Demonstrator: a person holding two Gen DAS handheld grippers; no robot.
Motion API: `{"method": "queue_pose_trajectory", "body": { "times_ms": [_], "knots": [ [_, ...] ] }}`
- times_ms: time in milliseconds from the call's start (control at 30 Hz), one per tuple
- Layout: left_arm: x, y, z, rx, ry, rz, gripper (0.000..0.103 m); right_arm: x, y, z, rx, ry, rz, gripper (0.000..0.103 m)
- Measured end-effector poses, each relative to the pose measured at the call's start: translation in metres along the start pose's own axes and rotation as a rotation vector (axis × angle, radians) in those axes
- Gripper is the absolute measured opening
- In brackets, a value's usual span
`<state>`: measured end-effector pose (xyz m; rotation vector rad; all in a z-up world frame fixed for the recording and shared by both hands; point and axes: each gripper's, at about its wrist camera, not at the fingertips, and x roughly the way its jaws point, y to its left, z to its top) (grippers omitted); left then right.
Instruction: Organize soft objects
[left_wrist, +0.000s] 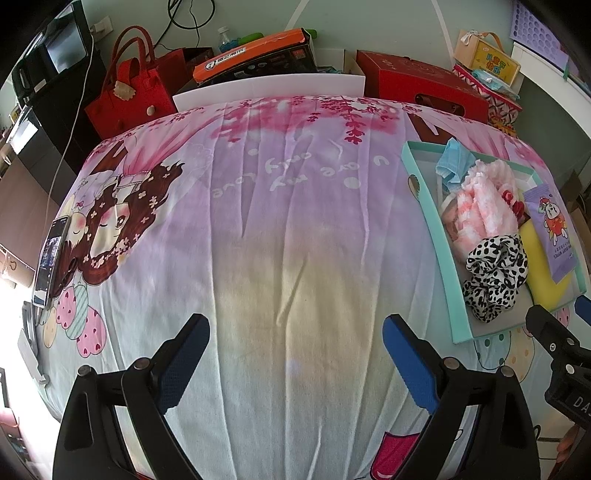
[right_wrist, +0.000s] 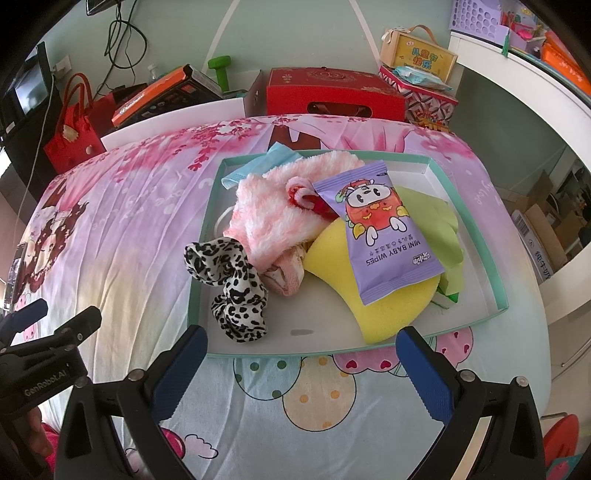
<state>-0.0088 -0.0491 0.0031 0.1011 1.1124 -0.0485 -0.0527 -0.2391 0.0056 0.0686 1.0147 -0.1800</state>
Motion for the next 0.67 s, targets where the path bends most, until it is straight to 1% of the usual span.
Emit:
{"method": "queue_pose_trajectory", "body": {
  "times_ms": [600,667],
  "knots": [
    [-0.0008,-0.0013,-0.0004,0.006,-0.002,0.001,0.095,0.0015,0.0013,-0.0010,0.000,0.001,-0.002,0.103],
    [-0.0005,-0.0021,-0.0003,0.007,0.000,-0.012,0.095,0.0015,0.0015,-0.0006,0.000,0.001,-0.001,0.103]
  ]
}}
